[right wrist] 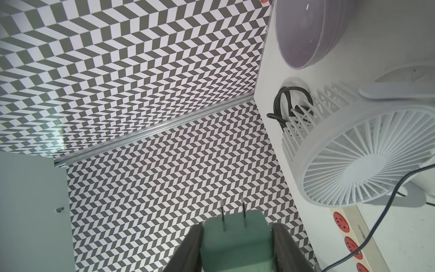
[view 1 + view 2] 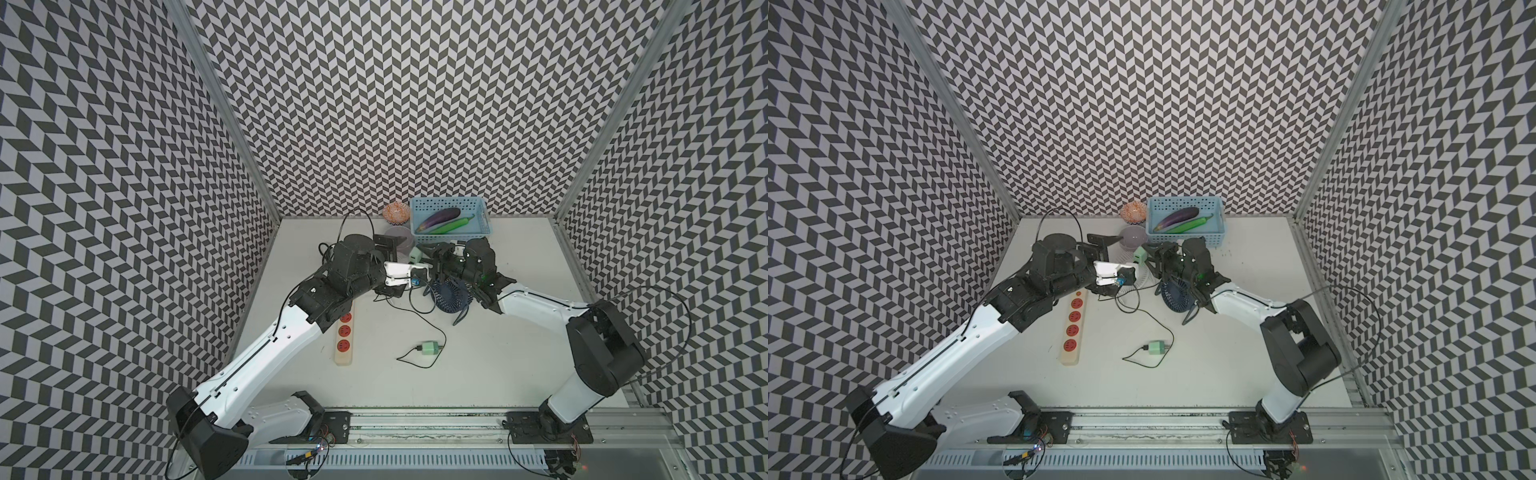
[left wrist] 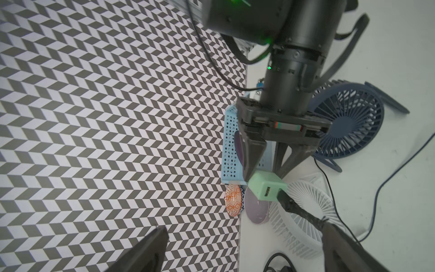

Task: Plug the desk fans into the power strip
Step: Pick up the plug from the center of the board.

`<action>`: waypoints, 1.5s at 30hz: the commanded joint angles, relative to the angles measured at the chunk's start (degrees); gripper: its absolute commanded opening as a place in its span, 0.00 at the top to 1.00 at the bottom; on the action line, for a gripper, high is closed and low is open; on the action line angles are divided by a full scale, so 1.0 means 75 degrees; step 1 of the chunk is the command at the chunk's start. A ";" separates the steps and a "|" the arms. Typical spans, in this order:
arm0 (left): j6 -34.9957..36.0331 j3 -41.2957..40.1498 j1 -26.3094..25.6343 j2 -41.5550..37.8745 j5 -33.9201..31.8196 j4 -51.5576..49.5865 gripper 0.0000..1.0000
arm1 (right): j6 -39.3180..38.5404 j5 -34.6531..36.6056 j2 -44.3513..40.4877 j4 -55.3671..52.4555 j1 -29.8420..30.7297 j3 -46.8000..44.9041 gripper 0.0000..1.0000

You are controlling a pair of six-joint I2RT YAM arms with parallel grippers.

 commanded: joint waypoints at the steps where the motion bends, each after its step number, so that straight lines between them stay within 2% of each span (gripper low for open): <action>1: 0.1061 -0.0301 -0.0150 -0.0081 -0.0500 0.0358 0.00 | 0.0341 0.0313 -0.0485 0.0521 0.0072 -0.0092 1.00; 5: 0.1447 -0.0614 -0.0388 -0.0028 -0.0740 0.0843 0.00 | 0.0654 0.0475 -0.0637 0.0578 0.0119 -0.0268 1.00; 19: 0.2121 -0.1336 -0.0402 0.0351 -0.1264 0.3122 0.02 | 0.1078 0.0739 -0.1185 0.0712 0.0343 -0.0590 1.00; 24: 0.2247 -0.1401 -0.0415 0.0469 -0.1148 0.3174 0.04 | 0.1116 0.0694 -0.1209 0.0771 0.0466 -0.0570 1.00; 31: 0.2319 -0.1497 -0.0427 0.0624 -0.1178 0.3393 0.20 | 0.1128 0.0685 -0.1272 0.0765 0.0554 -0.0598 1.00; 42: 0.2279 -0.1644 -0.0439 0.0705 -0.1095 0.3432 0.23 | 0.1188 0.0681 -0.1288 0.0851 0.0619 -0.0615 1.00; 45: 0.2298 -0.1647 -0.0439 0.0764 -0.1096 0.3447 0.27 | 0.1180 0.0703 -0.1303 0.0838 0.0637 -0.0599 1.00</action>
